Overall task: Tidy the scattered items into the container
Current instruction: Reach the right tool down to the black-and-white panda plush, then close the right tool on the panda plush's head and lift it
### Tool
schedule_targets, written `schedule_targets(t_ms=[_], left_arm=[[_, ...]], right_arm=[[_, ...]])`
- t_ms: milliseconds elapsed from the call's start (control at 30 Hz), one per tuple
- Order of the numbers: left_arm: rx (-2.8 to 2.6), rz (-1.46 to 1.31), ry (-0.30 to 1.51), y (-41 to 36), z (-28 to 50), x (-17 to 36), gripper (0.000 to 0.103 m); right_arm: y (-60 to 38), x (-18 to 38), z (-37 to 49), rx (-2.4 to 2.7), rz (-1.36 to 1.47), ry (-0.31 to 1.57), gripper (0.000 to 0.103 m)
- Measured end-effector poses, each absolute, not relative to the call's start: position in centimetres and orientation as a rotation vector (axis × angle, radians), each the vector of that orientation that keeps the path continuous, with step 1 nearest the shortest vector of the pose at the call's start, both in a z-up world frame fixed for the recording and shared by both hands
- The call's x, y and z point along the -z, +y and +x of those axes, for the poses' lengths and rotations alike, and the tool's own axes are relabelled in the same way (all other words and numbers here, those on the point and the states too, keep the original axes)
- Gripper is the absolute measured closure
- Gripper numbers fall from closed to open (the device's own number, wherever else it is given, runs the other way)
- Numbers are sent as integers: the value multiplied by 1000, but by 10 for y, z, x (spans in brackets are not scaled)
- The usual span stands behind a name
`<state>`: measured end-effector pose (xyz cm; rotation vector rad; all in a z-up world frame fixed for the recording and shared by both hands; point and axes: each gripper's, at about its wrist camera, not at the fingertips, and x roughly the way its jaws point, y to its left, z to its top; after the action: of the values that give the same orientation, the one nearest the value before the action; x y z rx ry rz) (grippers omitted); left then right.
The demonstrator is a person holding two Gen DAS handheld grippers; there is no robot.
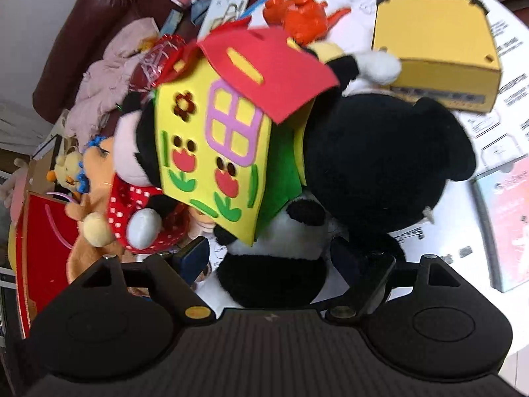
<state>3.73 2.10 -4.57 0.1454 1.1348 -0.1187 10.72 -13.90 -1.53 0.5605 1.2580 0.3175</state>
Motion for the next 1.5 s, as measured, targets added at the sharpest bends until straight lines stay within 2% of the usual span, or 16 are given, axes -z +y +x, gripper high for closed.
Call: schedule_targets(t_ms=[100,133,167,300,333,367,500,767,833,967,1100,1233,1300,1367,1500], left_arm=[[109,166,1134,18,39,42,8],[107,181,1123,16,39,39,8],[109,194,1110,15,39,37,7],[124,224,1096,10,39,35,7],[134,218,1107,10,39,37,12],[150,210,1125,11,38,39,24],[174,229,1118,13,20,39,29],[211,187,1147,18,-2,36,28],[202,190,1152,18,-3,38,26],[176,195,1155,18,-2,40,14],[146,230,1153,21,-4,38,13],[148,234,1158,22,-3,39,15],[143,272,1152,19,-3,41,24],[144,281,1149,18,-4,42,26],[161,265,1154,20,-4,41,27]], right_arm=[[-139,27,109,-306,617,1272,21],[-139,29,107,-308,633,1270,30],[-139,30,104,-309,629,1265,32],[-138,26,91,-328,597,1245,36],[-138,26,89,-332,599,1255,36],[-140,27,86,-336,606,1268,36],[-147,26,74,-352,628,1307,35],[-153,27,60,-351,642,1346,24],[-149,25,64,-347,626,1344,23],[-147,24,65,-326,606,1326,23],[-144,23,63,-321,576,1309,25],[-124,24,70,-324,543,1306,28],[-123,25,69,-320,545,1312,28],[-125,27,70,-316,567,1326,26],[-134,33,69,-305,635,1361,23]])
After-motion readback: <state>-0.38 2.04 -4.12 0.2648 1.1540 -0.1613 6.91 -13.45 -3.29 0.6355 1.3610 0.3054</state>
